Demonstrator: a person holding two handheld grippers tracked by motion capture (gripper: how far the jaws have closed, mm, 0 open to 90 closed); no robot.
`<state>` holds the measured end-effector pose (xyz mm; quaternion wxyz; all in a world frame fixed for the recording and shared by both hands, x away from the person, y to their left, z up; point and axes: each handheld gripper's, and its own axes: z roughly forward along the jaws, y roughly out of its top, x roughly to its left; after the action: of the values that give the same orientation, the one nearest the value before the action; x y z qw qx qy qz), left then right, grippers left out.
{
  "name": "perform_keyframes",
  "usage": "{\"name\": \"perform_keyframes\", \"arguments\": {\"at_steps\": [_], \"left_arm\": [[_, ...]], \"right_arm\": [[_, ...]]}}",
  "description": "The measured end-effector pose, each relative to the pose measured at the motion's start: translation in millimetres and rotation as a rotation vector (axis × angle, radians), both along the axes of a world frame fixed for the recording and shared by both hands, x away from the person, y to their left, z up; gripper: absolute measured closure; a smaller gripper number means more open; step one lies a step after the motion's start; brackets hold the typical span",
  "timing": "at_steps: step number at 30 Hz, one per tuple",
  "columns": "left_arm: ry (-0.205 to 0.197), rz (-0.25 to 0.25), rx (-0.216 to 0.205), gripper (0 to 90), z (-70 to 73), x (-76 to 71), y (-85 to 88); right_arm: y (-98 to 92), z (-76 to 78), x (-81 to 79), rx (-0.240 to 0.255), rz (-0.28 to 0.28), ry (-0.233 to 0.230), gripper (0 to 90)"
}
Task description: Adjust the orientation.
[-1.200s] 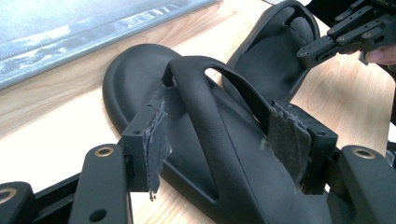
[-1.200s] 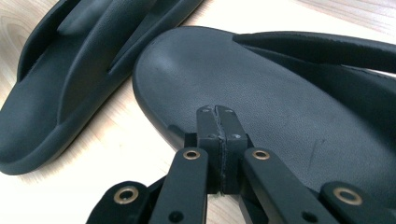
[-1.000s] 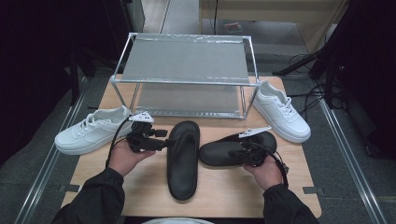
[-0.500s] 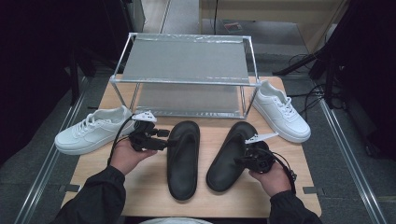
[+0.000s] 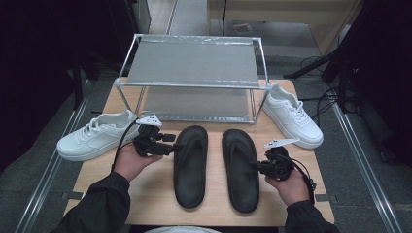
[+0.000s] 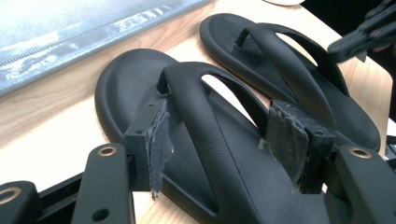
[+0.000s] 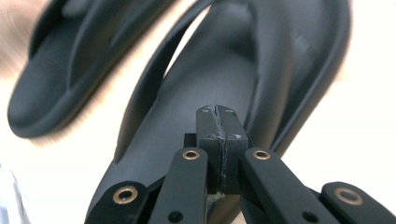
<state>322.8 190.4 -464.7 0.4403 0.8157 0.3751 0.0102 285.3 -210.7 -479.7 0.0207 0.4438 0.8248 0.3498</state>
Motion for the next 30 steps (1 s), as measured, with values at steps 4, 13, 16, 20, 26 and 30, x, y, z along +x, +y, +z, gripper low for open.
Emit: {"name": "perform_keyframes", "arguments": {"at_steps": [4,13,16,20,26,30], "left_arm": [[0.001,-0.005,0.010,40.2,-0.7,0.0,-0.7],[0.003,-0.006,0.016,40.2,-0.9,-0.4,-1.8],[0.006,-0.008,0.019,40.1,-1.0,-0.2,-1.4],[-0.002,-0.005,0.023,40.4,-1.0,-0.9,-0.7],[-0.011,-0.004,0.029,41.2,-1.9,-4.4,2.5],[-0.014,0.002,0.032,41.4,-2.3,-7.9,5.5]], "right_arm": [[-11.0,4.4,-2.1,0.008,-0.030,-0.033,83.6],[-16.4,-4.0,3.3,-0.003,-0.054,-0.013,71.7],[-11.8,-8.9,9.8,0.000,-0.058,-0.003,68.6],[-4.8,-11.5,13.5,-0.025,-0.047,-0.008,68.9],[2.7,-9.4,17.9,-0.050,-0.090,-0.018,75.2],[11.5,-8.2,22.6,-0.057,-0.112,-0.024,77.0]]}}
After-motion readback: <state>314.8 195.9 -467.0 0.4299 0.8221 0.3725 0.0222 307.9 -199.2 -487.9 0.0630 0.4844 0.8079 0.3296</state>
